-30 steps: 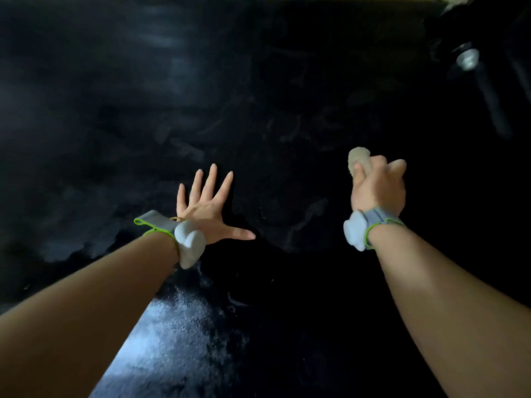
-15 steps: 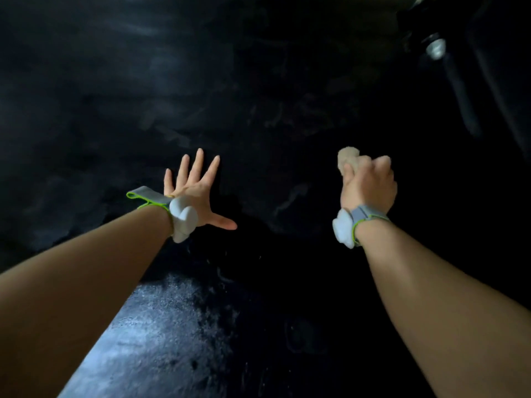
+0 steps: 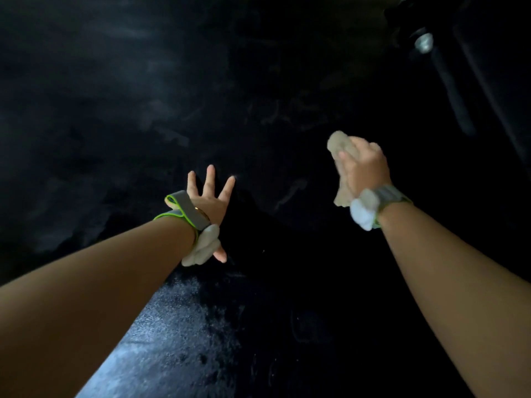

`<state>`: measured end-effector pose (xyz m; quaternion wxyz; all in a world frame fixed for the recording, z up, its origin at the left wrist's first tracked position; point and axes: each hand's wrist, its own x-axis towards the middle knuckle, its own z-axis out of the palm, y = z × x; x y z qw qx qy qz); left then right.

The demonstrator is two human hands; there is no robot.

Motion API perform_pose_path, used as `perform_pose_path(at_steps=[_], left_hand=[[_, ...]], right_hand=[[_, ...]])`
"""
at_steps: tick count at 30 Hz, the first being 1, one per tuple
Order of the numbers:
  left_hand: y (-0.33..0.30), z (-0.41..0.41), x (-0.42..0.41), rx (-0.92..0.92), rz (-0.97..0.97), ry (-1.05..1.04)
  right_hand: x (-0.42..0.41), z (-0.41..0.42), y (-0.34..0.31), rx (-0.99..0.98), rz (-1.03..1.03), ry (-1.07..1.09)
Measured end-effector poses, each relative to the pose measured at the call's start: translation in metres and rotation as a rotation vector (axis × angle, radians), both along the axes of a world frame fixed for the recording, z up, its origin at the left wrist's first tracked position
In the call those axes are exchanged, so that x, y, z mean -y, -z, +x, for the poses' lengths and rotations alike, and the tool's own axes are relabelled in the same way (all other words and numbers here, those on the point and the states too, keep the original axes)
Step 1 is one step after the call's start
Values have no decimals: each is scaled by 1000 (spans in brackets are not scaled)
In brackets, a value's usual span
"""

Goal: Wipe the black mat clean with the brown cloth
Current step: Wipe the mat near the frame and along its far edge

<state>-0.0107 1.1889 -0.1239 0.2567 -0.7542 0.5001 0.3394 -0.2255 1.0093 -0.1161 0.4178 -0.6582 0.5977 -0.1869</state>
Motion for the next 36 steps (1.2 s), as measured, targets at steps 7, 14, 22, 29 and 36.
perform_pose_path(at_steps=[7, 14, 22, 29, 36], left_hand=[[5, -1, 4, -29, 26, -34], [8, 2, 5, -27, 35, 0], [9, 4, 3, -7, 39, 25], [-1, -4, 4, -12, 36, 34], [5, 1, 0, -22, -5, -19]], right_hand=[[7, -31, 19, -595, -265, -252], [-6, -27, 45, -646, -721, -215], [9, -27, 37, -817, -562, -172], [-80, 46, 30, -562, -396, -337], [-42, 10, 30, -681, -384, -322]])
